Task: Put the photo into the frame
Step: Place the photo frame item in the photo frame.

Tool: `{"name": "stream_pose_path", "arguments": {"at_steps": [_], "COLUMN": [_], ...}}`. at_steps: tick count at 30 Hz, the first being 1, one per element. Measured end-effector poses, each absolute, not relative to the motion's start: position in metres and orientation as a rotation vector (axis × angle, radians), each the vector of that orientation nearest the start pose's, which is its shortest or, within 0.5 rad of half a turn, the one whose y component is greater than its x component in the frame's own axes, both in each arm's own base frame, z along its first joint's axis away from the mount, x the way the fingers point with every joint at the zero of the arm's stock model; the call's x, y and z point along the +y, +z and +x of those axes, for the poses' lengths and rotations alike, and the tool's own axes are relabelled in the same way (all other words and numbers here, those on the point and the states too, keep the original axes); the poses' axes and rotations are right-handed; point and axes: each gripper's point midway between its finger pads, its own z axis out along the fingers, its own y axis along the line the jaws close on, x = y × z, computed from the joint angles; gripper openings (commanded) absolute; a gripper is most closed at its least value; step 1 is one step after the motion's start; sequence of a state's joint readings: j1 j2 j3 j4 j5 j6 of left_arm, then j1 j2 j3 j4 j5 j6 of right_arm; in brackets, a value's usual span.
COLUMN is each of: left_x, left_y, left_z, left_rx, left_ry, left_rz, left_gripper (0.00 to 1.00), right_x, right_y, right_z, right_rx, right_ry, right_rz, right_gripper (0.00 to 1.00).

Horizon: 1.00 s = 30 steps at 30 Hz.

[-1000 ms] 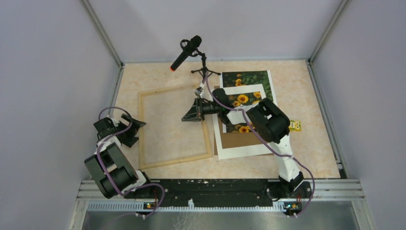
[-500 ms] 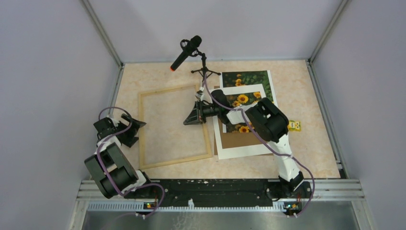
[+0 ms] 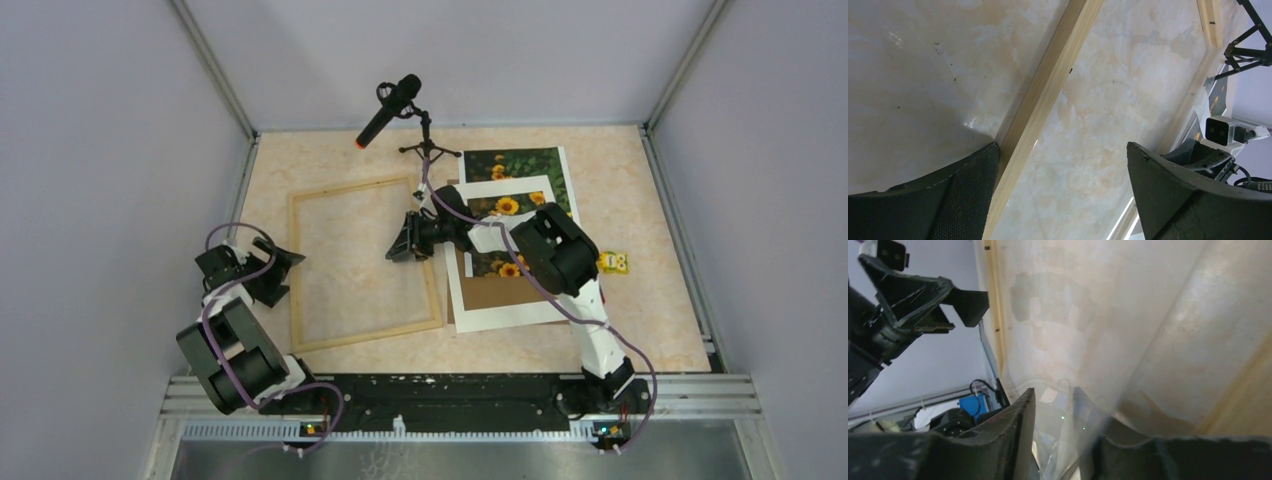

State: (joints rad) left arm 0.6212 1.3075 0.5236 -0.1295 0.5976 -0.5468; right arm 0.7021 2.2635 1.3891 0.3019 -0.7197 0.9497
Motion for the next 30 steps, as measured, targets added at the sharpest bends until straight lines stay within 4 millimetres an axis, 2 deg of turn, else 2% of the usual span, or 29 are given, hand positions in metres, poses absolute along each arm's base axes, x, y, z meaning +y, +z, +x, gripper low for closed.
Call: {"name": "stream_pose_path", "arguments": {"at_steps": [6,16,30], "left_x": [0.061,0.064,0.063], "left_y": [0.052,0.052,0.052], "left_z": [0.284,0.285,0.285], "left_rx": [2.119,2.115,2.117], "left_ry": [-0.691,-0.676,-0.683], "left_rz": [-1.102,-1.099,-1.099], "left_gripper": [0.98,0.98,0.98], "right_x": [0.451,0.453,0.454], "right_y": [0.039,0.047,0.091], "right_z": [0.318,0.315,0.301], "right_rx": [2.503,2.408,2.287], "right_ry": [1.558,1.622,1.747], "right_rz": [-0.219,-0.291,-0.374], "right_gripper": [0.01,0.0,0.0]}}
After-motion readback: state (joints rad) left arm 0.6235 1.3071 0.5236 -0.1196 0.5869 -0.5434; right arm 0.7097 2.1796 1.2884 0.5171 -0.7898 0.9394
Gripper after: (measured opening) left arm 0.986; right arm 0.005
